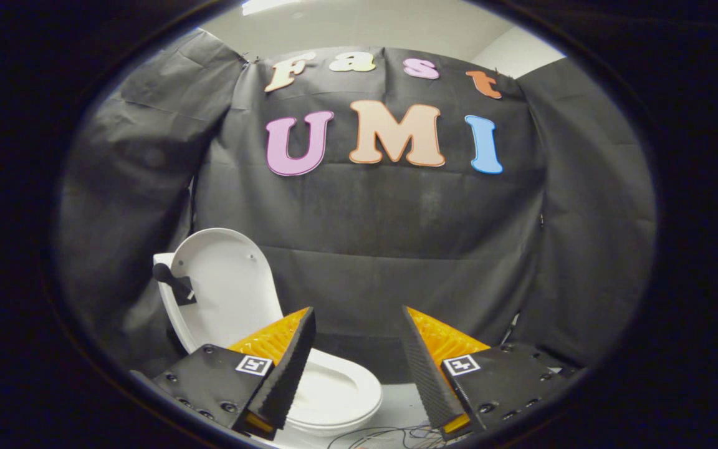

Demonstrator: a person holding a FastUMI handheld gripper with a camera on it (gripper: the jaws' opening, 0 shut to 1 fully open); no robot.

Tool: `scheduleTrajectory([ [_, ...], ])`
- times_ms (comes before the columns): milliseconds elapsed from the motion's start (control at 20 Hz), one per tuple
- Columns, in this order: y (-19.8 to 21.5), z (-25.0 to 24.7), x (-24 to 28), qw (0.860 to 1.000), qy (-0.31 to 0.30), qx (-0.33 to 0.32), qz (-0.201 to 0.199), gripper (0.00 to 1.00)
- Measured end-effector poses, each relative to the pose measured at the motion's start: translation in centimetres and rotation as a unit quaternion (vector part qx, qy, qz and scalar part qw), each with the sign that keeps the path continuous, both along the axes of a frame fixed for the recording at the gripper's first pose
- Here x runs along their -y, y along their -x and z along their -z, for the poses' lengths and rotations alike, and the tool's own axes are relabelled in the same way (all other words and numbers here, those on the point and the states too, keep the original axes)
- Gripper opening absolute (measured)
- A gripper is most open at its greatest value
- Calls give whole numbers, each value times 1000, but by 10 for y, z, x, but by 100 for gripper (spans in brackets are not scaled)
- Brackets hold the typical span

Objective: Open the toilet lid.

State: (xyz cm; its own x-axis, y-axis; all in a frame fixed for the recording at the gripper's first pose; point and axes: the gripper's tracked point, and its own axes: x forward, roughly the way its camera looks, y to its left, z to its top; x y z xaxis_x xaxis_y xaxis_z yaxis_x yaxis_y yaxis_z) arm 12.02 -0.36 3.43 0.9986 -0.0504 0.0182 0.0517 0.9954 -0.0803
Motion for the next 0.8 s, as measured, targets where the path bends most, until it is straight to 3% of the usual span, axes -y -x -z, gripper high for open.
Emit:
scheduleTrajectory([
  [450, 21, 16, 26, 1000, -12, -2, 1, 85],
  [800, 37, 45, 26, 998, -30, -46, 9, 85],
])
